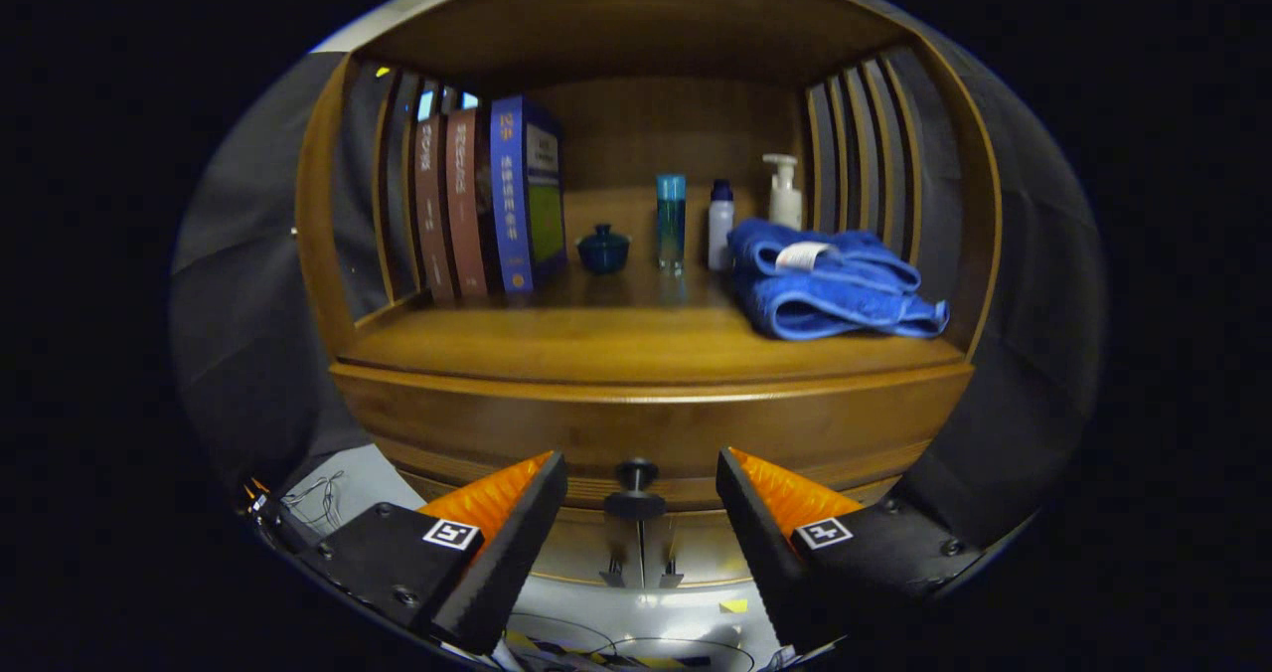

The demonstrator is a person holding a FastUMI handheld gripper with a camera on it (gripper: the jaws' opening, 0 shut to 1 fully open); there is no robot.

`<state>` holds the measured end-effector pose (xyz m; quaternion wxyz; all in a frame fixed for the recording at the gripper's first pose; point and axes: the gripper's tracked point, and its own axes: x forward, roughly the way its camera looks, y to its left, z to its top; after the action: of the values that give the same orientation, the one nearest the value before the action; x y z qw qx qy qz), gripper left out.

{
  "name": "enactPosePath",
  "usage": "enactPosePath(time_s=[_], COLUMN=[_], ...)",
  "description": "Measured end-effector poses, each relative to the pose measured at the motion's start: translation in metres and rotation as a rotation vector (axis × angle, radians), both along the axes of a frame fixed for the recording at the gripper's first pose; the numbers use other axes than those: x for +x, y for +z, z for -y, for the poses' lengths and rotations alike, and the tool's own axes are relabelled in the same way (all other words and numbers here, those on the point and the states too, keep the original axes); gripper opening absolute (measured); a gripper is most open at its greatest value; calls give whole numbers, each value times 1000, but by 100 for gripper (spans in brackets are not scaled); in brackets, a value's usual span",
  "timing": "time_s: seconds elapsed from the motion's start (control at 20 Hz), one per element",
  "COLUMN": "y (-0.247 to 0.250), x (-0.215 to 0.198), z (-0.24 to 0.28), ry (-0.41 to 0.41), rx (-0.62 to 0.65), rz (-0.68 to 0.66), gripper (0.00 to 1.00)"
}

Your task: Pull open the drawer, take out the items inside it, and place them on the countertop above the cabinet.

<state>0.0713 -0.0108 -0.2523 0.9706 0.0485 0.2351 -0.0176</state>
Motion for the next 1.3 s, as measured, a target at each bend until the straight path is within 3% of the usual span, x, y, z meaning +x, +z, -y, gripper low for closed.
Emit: enactPosePath(time_s=[0.3,0.6,0.7,1.05,1.3], y=[-30,-42,-44,-44,-41], x=[14,15,17,8,-38], z=[-2,-9,-9,-11,-12], ry=[-1,25,34,27,37], rx=[-9,-28,-39,-22,-22], rz=[-51,-85,-92,-136,-166], gripper=[95,43,34,34,34])
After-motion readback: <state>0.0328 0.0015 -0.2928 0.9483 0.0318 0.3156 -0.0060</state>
